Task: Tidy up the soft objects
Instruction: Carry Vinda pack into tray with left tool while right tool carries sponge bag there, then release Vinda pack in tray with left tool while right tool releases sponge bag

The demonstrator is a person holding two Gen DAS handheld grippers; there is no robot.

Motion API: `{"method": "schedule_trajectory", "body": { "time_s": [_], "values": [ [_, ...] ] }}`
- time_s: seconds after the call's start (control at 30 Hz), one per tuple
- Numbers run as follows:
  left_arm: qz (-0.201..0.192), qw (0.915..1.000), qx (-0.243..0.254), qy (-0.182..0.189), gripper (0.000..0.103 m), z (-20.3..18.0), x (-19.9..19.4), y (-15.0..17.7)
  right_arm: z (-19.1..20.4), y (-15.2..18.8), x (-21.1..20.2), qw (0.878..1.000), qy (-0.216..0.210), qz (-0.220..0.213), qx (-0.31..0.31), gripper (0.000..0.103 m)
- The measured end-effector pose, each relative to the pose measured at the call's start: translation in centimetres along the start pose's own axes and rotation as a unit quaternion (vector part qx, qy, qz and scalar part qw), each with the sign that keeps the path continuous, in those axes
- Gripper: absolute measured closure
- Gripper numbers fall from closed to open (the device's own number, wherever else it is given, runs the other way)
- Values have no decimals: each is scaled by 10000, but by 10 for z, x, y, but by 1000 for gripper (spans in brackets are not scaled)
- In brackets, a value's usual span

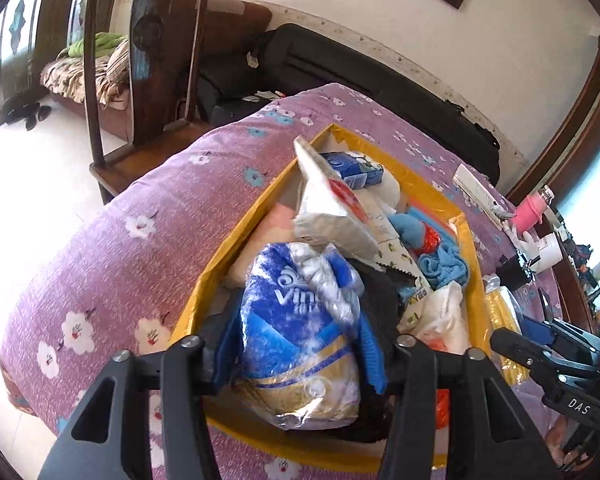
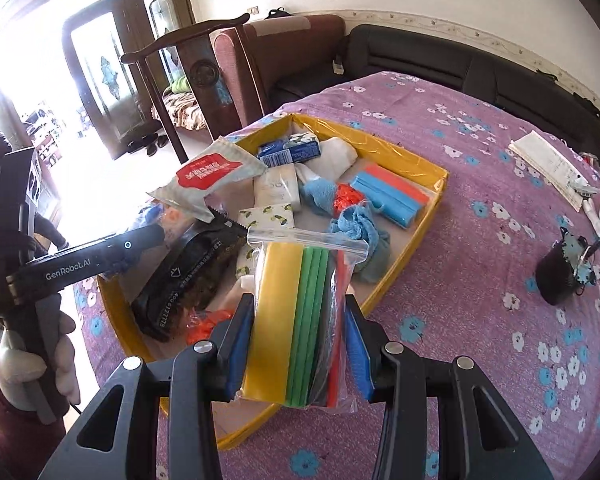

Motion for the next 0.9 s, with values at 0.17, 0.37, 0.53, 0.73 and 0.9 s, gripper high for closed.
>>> {"method": "schedule_trajectory", "body": {
  "time_s": [0.17,0.37,0.53,0.73,0.9],
  "values": [
    [-283,9996,-42,84,28,1,-15,-3,8,-3,8,9999,-117,79,-42,57],
    [-735,9970,-68,-217,19,9,-41,-4,22,-10,20,9988,-459,125,-61,56],
    [-887,9951,-26,-439,19,14,-48,-1,27,-15,35,9960,-859,255,19,56],
    [-921,9947,23,-459,19,18,-49,1,11,-25,62,9968,-621,431,267,56],
    [-911,9949,-16,-440,19,23,-50,2,-7,-38,73,9984,-168,375,389,56]
  ]
}}
Point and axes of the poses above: each gripper's, at about its wrist camera, not at the fingertips, and x roughly the way its jaws point, z to its left, y to its underside, the point moved 2 cm from there along x, roughly the way its jaws point, and after that the axes turned 4 degrees about x, right-handed, at the moved point
